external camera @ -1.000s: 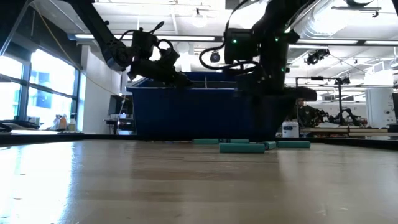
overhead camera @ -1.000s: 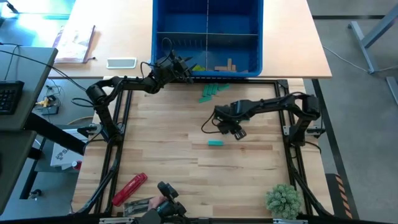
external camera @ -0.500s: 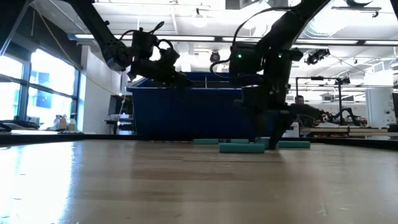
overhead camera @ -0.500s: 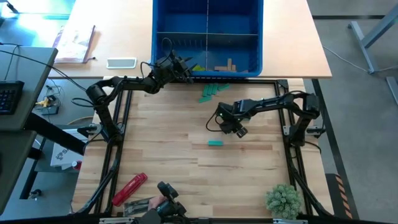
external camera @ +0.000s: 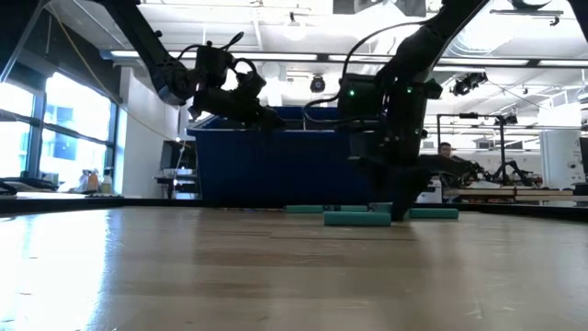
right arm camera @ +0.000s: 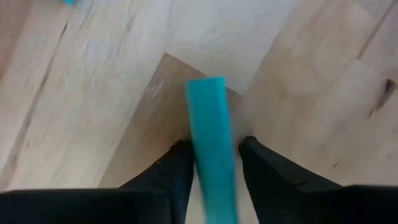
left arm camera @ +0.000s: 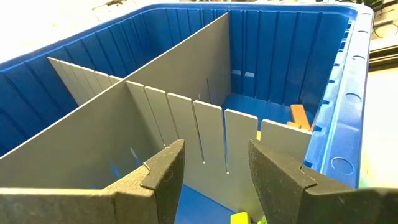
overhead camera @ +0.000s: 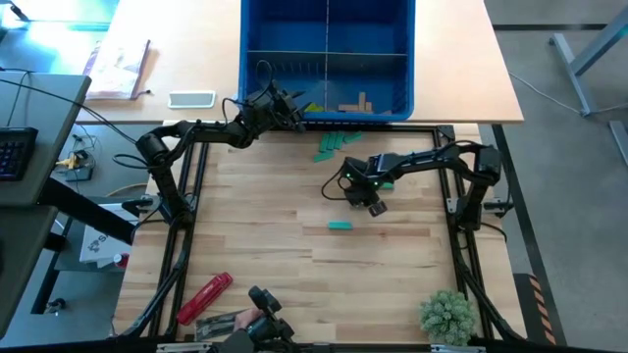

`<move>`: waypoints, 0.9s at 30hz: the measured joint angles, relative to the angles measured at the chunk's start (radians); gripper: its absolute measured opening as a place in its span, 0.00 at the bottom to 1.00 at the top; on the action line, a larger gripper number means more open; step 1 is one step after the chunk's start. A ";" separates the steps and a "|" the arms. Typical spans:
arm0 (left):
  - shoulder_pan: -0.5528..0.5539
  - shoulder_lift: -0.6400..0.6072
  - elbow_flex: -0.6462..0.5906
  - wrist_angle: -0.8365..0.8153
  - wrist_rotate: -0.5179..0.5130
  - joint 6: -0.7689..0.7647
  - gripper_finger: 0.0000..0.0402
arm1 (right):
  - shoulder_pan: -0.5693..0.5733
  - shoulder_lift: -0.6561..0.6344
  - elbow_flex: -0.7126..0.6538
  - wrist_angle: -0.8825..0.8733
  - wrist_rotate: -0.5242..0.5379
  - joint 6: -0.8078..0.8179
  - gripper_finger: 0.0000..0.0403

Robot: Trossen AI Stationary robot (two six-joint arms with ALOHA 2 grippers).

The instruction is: Sort blocks

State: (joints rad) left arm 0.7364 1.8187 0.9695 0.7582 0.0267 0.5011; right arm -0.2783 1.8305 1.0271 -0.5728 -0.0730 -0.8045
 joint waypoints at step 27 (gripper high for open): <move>0.001 0.000 0.000 0.000 -0.003 0.007 0.39 | -0.290 -0.003 0.674 0.409 0.039 0.040 0.10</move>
State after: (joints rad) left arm 0.7371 1.8187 0.9699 0.7578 0.0233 0.5081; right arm -0.5679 1.8279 1.7011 -0.1638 -0.0337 -0.7648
